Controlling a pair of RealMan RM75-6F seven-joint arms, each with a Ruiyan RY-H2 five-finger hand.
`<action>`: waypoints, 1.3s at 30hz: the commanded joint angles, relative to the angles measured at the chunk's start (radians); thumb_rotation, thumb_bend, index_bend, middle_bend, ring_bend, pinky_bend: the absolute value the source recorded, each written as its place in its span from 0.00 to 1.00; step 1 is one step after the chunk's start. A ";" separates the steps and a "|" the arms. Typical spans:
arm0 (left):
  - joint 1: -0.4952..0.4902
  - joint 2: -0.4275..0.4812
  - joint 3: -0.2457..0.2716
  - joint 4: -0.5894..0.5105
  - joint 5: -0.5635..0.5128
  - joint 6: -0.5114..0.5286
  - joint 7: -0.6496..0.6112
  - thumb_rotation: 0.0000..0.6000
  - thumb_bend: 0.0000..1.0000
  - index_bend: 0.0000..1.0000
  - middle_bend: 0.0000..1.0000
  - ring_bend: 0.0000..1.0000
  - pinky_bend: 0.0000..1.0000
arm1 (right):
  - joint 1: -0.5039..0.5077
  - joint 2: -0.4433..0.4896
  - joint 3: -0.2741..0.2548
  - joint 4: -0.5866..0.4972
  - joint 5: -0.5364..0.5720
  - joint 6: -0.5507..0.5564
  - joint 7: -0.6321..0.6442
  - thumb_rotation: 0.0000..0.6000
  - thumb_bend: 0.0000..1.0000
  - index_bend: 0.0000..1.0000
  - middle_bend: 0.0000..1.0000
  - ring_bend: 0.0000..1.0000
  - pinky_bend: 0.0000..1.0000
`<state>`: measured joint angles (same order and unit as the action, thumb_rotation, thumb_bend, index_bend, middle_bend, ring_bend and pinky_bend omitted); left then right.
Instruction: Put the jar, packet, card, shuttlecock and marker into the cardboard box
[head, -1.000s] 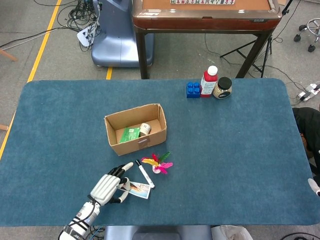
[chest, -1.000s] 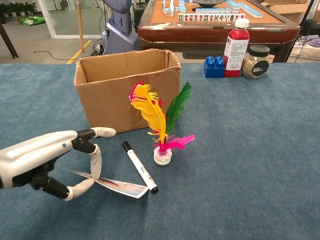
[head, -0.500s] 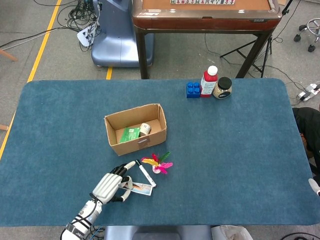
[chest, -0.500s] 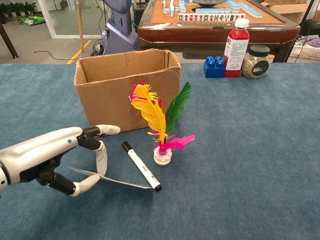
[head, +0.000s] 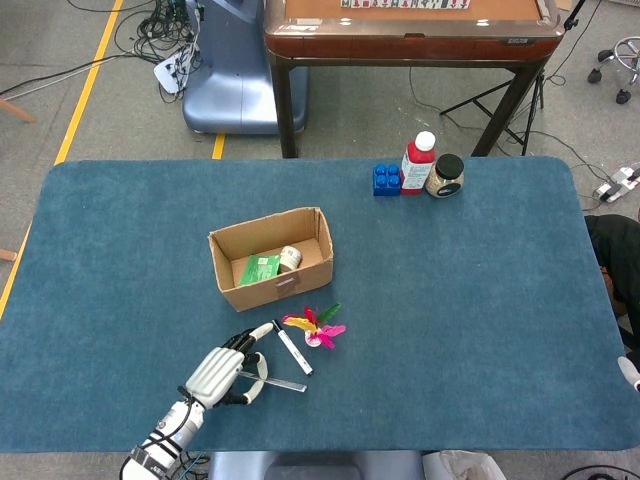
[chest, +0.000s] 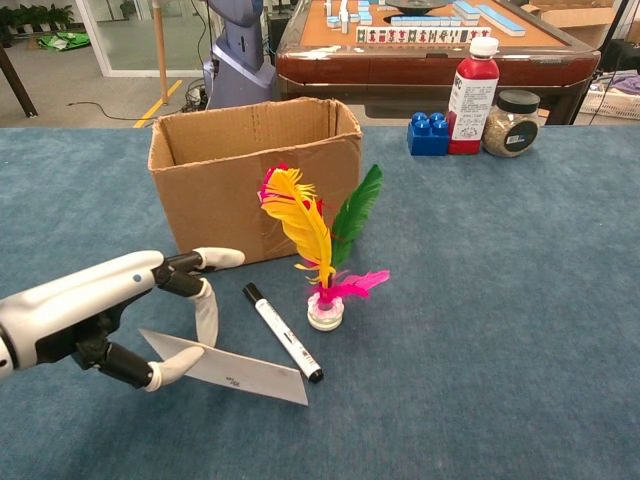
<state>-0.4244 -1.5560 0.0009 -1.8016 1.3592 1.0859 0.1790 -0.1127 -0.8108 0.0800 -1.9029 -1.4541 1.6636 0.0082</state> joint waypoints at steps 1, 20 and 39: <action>-0.001 0.005 0.001 -0.007 0.003 0.000 -0.007 1.00 0.48 0.60 0.00 0.00 0.11 | 0.000 0.000 0.000 0.000 0.000 0.000 0.000 1.00 0.19 0.26 0.35 0.26 0.39; 0.006 0.112 -0.013 -0.108 0.034 0.057 0.011 1.00 0.49 0.62 0.00 0.00 0.11 | 0.000 -0.002 0.000 0.000 -0.002 0.000 0.000 1.00 0.19 0.26 0.35 0.26 0.39; 0.020 0.336 -0.116 -0.256 -0.005 0.164 0.043 1.00 0.49 0.63 0.00 0.00 0.11 | 0.003 -0.003 0.000 -0.003 0.001 -0.005 -0.008 1.00 0.19 0.26 0.35 0.26 0.39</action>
<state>-0.4029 -1.2310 -0.1049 -2.0479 1.3625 1.2434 0.2180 -0.1101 -0.8139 0.0801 -1.9059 -1.4530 1.6587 -0.0001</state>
